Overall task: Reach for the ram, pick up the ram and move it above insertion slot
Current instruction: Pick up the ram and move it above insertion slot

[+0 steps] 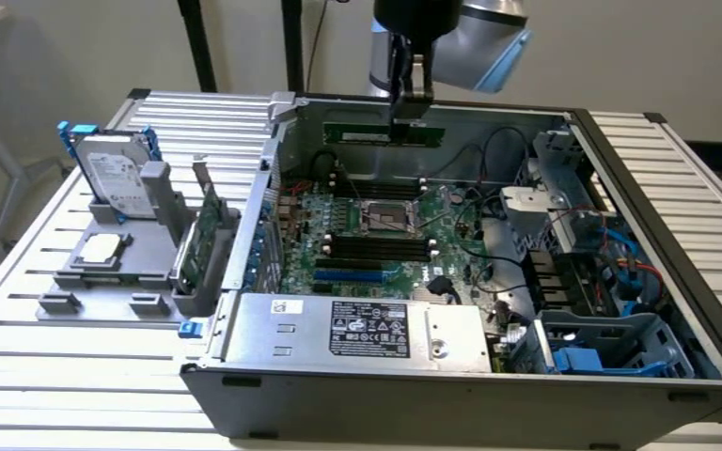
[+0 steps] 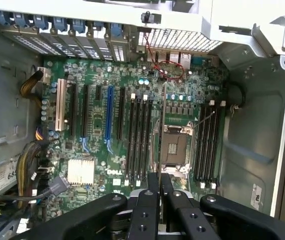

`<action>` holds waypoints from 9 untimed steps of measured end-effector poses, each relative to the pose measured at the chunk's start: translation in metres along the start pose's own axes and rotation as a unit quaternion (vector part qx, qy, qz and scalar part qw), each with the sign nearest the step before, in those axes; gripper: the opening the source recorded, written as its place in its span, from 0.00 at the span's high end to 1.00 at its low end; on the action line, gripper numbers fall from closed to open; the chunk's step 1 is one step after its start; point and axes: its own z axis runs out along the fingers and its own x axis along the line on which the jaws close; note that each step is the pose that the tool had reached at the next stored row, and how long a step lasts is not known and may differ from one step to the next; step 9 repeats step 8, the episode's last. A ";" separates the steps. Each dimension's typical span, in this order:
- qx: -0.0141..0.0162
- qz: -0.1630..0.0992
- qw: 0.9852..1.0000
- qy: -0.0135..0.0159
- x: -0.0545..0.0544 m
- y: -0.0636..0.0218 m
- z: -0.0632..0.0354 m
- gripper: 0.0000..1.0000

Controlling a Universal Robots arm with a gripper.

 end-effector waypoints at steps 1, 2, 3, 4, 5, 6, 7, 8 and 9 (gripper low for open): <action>0.000 0.000 1.000 0.000 0.000 -0.0003 0.0000 0.87; 0.000 0.000 1.000 0.000 0.000 -0.0002 0.0000 0.87; 0.000 0.000 1.000 0.000 0.000 -0.0003 0.0000 0.87; 0.000 0.000 1.000 0.000 0.000 -0.0003 0.0001 0.87; 0.000 0.000 1.000 0.000 0.000 -0.0003 0.0000 0.87; 0.000 0.000 1.000 0.000 0.000 -0.0003 0.0000 0.87; 0.000 0.000 1.000 0.000 0.000 -0.0003 0.0000 0.87; 0.000 0.000 1.000 0.000 0.000 -0.0003 0.0000 0.87; 0.000 0.000 1.000 0.000 0.000 -0.0003 0.0000 0.87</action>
